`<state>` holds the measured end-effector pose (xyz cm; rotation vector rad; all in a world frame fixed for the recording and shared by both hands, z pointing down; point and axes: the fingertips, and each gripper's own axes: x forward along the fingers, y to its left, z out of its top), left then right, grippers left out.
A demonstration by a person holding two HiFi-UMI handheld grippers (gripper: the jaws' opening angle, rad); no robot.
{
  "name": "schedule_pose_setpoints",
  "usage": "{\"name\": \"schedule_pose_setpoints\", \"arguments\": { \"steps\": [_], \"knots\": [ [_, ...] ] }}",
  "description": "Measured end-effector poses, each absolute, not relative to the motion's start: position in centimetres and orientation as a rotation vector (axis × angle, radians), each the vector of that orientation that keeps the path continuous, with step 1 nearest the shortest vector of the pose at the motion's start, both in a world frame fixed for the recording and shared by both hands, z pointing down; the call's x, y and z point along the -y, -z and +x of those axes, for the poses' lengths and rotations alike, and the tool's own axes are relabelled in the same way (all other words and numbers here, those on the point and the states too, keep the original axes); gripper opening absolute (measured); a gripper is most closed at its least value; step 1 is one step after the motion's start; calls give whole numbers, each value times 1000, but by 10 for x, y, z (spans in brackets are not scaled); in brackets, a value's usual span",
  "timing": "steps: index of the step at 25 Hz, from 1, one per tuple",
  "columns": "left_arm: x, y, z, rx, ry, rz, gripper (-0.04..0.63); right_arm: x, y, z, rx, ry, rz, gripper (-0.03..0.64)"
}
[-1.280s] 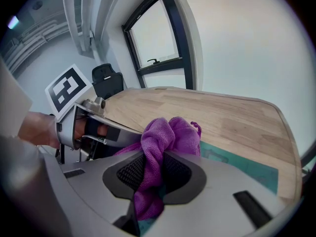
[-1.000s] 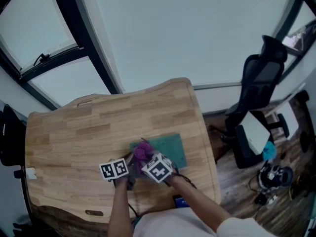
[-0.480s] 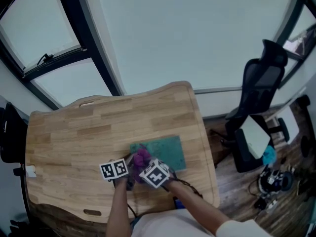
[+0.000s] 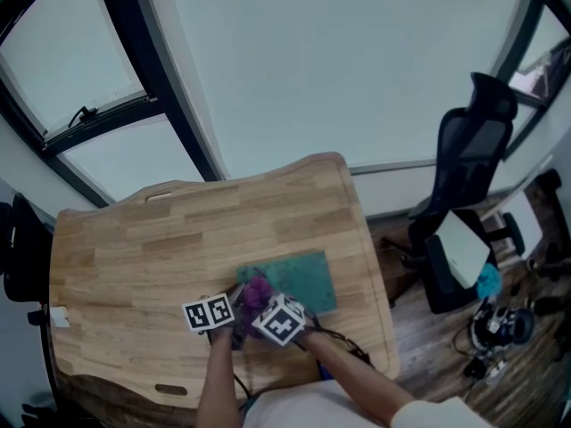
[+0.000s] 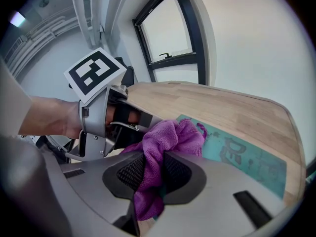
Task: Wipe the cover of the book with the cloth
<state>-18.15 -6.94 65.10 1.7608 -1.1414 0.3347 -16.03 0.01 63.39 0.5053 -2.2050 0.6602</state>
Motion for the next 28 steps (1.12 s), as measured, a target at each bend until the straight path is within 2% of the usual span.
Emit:
{"name": "schedule_pose_setpoints", "arguments": {
  "steps": [28],
  "knots": [
    [69, -650, -185, 1147, -352, 1766, 75, 3, -632, -156, 2217, -662, 508, 86]
  ]
}}
